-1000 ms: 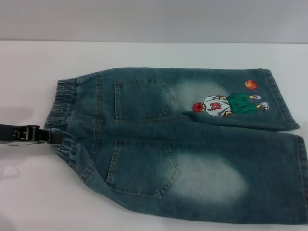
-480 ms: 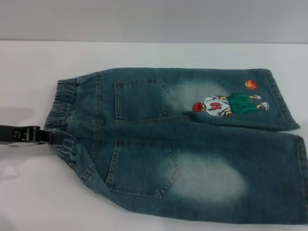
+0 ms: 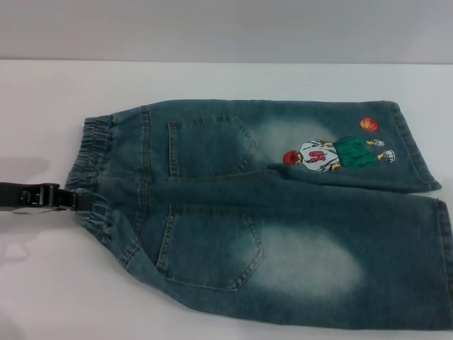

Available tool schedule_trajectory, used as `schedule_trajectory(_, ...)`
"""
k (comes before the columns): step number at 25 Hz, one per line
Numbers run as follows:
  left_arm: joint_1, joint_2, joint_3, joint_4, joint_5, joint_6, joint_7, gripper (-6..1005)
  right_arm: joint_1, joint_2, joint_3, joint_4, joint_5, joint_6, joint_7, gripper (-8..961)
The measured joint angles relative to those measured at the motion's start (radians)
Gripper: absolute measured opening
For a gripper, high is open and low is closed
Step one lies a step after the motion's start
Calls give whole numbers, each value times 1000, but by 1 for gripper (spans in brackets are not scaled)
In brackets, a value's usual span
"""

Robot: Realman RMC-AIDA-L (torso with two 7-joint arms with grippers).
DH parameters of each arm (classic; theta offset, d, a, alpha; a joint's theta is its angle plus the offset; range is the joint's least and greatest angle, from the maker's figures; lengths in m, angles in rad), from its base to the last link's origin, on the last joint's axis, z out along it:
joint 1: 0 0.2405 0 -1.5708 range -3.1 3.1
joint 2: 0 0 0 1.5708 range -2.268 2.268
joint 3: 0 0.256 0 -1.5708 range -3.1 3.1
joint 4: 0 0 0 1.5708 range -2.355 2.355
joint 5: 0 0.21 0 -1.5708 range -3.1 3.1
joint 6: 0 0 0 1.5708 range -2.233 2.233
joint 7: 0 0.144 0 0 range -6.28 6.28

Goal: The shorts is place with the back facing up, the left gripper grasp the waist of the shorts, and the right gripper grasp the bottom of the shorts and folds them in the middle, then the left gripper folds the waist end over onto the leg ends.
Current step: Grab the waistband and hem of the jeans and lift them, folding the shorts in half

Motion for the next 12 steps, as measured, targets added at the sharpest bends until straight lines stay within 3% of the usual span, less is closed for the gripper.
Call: schedule_trajectory(12,-6,2,0,0,1,0,0,36,11,15,-3,-5,0,5,0,560)
